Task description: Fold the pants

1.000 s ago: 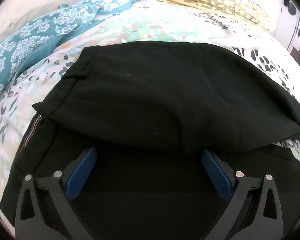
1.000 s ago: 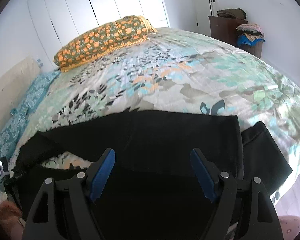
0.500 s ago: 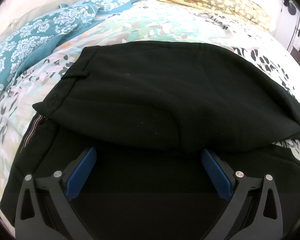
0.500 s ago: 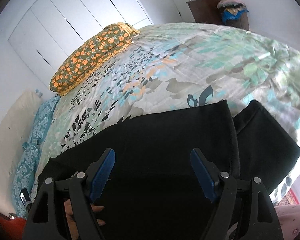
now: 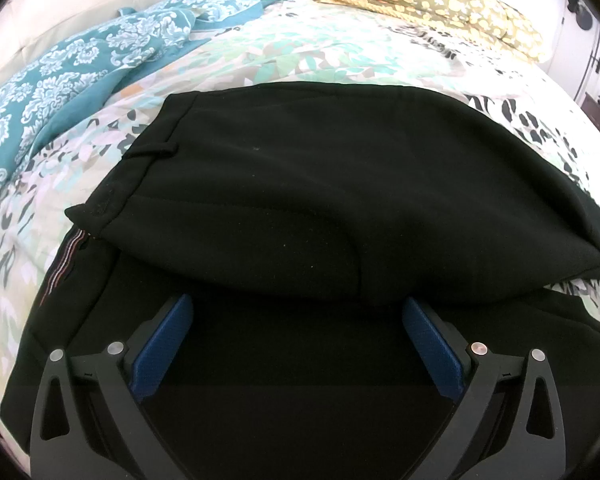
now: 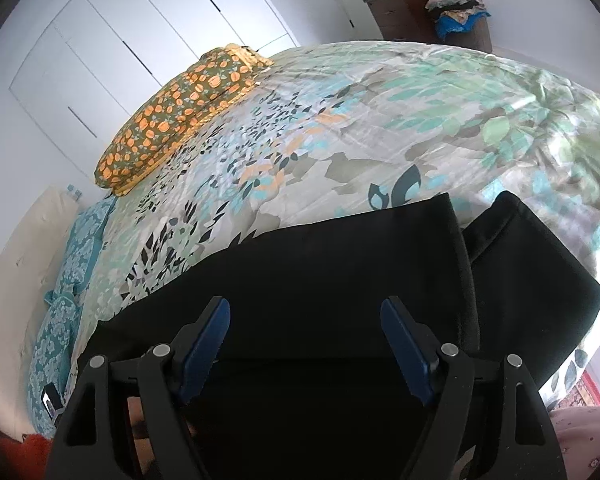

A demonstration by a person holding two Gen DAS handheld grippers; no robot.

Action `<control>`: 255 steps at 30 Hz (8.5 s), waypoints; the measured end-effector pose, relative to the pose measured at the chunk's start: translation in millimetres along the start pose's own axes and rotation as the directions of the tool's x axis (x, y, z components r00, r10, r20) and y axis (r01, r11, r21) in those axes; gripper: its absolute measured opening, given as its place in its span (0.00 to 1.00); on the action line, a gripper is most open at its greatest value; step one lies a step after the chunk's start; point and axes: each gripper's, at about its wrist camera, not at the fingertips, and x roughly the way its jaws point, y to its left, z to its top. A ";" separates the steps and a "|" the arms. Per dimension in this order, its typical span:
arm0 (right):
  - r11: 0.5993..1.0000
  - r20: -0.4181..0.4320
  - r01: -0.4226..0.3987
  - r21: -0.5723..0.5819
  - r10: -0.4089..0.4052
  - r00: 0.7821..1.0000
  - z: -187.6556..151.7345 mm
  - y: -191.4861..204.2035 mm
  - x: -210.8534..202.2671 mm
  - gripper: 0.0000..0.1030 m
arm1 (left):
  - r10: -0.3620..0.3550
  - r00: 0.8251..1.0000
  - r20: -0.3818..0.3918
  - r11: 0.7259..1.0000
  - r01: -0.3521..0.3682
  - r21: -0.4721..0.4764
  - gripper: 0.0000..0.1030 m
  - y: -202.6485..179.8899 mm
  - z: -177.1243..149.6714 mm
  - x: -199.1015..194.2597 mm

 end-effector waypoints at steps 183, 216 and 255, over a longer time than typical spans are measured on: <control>0.940 -0.437 0.311 -0.142 -0.341 0.832 46.8 -142.1 -5.0 0.12 | -0.575 0.723 -0.383 0.814 0.456 -0.361 0.07 -7.1 -140.1 -123.7; 0.965 -0.100 0.013 -0.260 -0.041 0.994 -46.9 62.5 -2.0 0.86 | -0.274 0.950 -0.150 0.950 0.243 -0.197 0.79 18.7 -39.6 -80.6; 0.855 -0.072 0.063 -0.515 -0.116 0.991 -71.4 124.9 30.6 0.95 | -0.004 0.999 -0.034 0.999 0.005 0.048 1.00 8.8 13.4 1.2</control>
